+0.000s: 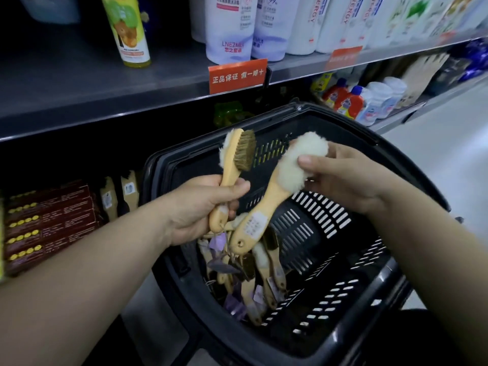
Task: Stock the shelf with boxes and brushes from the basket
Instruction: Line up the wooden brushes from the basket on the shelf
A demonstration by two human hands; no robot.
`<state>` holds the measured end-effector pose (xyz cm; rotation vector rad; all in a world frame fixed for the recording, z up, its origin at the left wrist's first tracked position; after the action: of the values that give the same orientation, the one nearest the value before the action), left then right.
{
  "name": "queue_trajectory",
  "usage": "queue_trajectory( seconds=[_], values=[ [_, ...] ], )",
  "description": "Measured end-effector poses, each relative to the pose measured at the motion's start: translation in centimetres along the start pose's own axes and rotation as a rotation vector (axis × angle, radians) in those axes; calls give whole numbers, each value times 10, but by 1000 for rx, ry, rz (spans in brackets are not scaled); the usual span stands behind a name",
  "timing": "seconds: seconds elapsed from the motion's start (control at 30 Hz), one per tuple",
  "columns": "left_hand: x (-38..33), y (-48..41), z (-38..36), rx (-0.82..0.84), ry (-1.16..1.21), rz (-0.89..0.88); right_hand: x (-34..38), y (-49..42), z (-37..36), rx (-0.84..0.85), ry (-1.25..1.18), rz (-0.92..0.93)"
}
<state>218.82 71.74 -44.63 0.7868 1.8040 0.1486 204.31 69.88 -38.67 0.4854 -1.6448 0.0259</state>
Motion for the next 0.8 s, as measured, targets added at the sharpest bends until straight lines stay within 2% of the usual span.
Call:
queue_trajectory(
  seconds=[0.1, 0.17, 0.43, 0.57, 0.63, 0.7, 0.8],
  values=[
    [3, 1, -9, 89, 54, 12, -8, -7, -4, -79, -263, -16],
    [3, 0, -11, 99, 86, -3, -10, -12, -11, -99, -345, -3],
    [13, 1, -7, 86, 94, 35, -30, -29, -21, -192, -394, 23],
    [13, 3, -9, 135, 67, 45, -41, -43, -19, -253, -384, 26],
    [13, 3, -3, 81, -29, 26, -50, -52, -21, -264, -345, 18],
    [10, 0, 10, -40, -95, 1, -58, -63, -21, -255, -305, 30],
    [7, -5, 30, -178, -119, -19, -79, -80, -10, -283, -74, -23]
  ],
)
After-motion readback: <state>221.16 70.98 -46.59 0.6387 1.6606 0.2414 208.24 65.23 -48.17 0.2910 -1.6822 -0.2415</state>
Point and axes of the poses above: each hand's wrist, its own y-axis away from the middle knuckle, its own z-axis out of the back of the hand, x = y × z, the point moved 10 cm from there along -y, towards the middle knuckle, and after that the axes turned 2 degrees about y, right-handed, at the moved point
